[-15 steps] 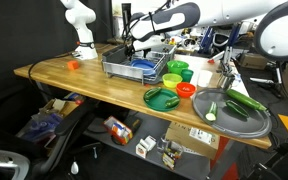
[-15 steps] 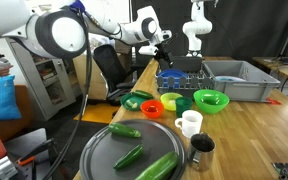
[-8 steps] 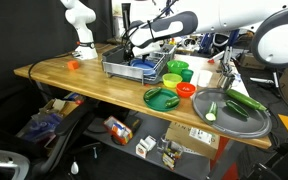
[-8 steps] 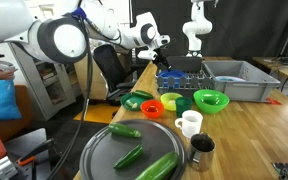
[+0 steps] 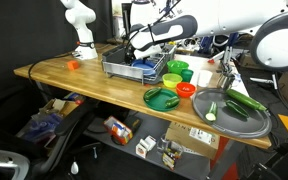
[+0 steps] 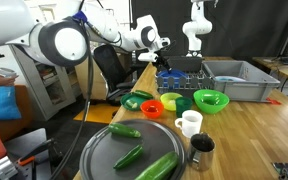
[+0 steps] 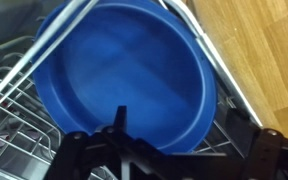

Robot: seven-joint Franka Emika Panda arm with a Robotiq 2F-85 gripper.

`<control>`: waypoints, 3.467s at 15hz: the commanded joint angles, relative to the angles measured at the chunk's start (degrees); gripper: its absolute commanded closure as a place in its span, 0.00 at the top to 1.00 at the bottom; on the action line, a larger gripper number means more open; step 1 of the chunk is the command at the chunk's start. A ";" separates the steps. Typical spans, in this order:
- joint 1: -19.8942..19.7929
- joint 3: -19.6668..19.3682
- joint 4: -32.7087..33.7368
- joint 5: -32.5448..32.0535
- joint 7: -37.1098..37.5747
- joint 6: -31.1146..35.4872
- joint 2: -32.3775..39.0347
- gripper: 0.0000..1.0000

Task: Pick up the blue plate from the dish rack and put it on the table.

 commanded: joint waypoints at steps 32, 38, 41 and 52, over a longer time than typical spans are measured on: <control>-1.80 3.23 -1.38 2.28 -5.91 5.35 -0.05 0.01; -1.91 3.41 -1.07 2.33 -5.87 10.61 -0.92 0.01; -1.69 3.11 -0.83 2.04 -5.05 13.54 -1.57 0.01; 1.18 1.10 0.95 0.23 -1.19 14.26 -5.77 0.01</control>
